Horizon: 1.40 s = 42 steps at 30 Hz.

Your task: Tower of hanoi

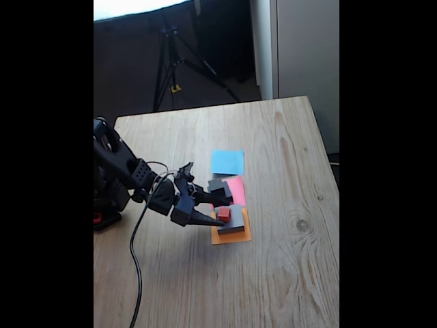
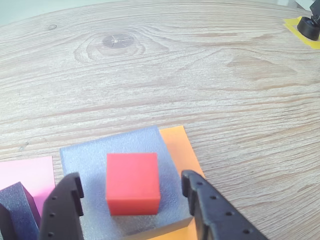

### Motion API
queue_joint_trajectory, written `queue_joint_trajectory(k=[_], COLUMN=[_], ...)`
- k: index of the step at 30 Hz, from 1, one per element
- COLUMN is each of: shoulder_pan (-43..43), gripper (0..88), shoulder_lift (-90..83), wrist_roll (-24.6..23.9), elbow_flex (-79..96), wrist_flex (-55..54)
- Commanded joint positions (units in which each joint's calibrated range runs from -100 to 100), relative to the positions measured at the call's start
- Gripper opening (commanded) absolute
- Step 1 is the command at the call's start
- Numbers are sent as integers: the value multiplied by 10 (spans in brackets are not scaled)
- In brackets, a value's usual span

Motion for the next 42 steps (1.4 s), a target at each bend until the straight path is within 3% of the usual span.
queue_joint_trajectory(k=[1, 4, 42], shoulder_pan=[-8, -8, -28], gripper=[191, 152, 84], shoulder_lift=[-2, -2, 21], wrist_roll=[7, 7, 7], elbow_flex=[-20, -14, -9], wrist_flex=[-13, -13, -55])
